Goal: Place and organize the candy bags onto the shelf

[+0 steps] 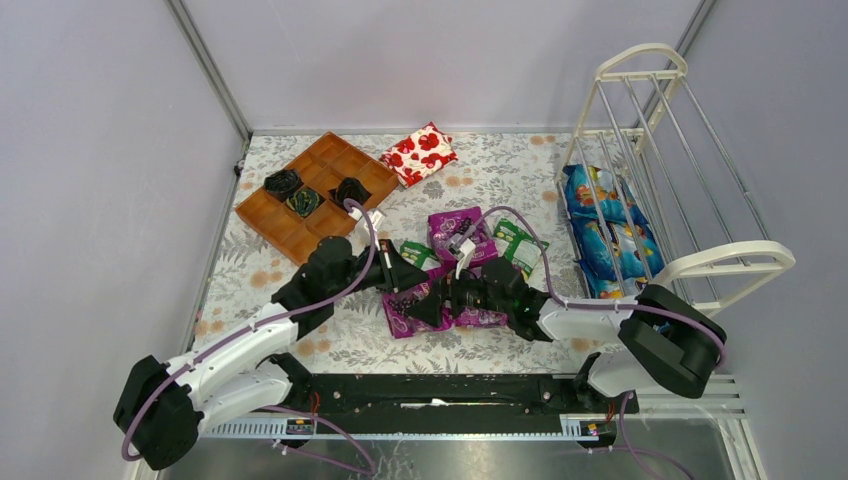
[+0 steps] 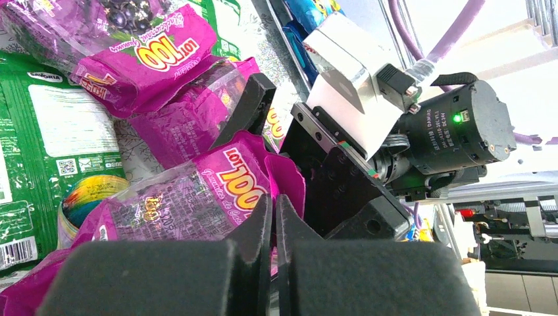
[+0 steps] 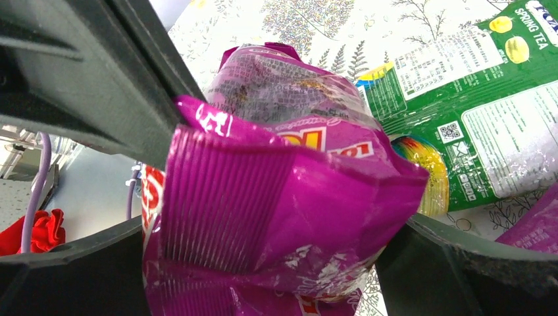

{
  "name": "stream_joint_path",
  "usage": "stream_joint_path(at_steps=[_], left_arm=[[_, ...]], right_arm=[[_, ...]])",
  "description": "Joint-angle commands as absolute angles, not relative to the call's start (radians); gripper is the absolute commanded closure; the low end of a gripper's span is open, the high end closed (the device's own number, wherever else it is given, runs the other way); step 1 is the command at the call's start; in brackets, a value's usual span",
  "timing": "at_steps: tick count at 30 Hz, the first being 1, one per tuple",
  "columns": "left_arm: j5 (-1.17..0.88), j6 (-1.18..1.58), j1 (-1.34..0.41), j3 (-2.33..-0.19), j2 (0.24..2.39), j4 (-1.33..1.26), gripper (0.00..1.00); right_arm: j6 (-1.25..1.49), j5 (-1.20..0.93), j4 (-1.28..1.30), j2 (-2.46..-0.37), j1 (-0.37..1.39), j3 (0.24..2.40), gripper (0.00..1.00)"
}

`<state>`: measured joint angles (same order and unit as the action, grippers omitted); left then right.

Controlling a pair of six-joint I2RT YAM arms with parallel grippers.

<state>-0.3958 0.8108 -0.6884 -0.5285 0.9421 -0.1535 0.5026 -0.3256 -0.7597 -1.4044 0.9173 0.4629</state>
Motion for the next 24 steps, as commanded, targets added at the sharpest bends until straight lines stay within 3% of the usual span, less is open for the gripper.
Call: stream_joint_path(at_steps=[1,5,13,18,21,24], left_arm=[[-0.433,0.821,-0.680,-0.602,0.922,-0.334,1.00],[-0.451,0.810,-0.674,-0.625,0.937,-0.319,1.00],[-0.462,0.784,-0.665,-0.665,0.957,-0.267,1.00],[-0.448,0.741,-0.661,-0.704,0.974,-0.201,0.99],[-0.433,0.713,-0.660,-0.730,0.985,-0.151,0.91],[-0.428,0.685,-0.658,-0.750,0.998,-0.128,0.73]], right_arm=[[0.513,-0.338,-0.816,-1.346,0.921,0.453,0.03],[0.527,-0.381,-0.813,-1.364,0.922,0.476,0.24],[0.552,-0.387,-0.814,-1.350,0.921,0.493,0.33],[0.552,-0.377,-0.760,-1.319,0.921,0.518,0.45],[0.552,-0.352,-0.731,-1.300,0.920,0.527,0.51],[0.554,-0.323,-0.695,-1.284,0.921,0.540,0.57]])
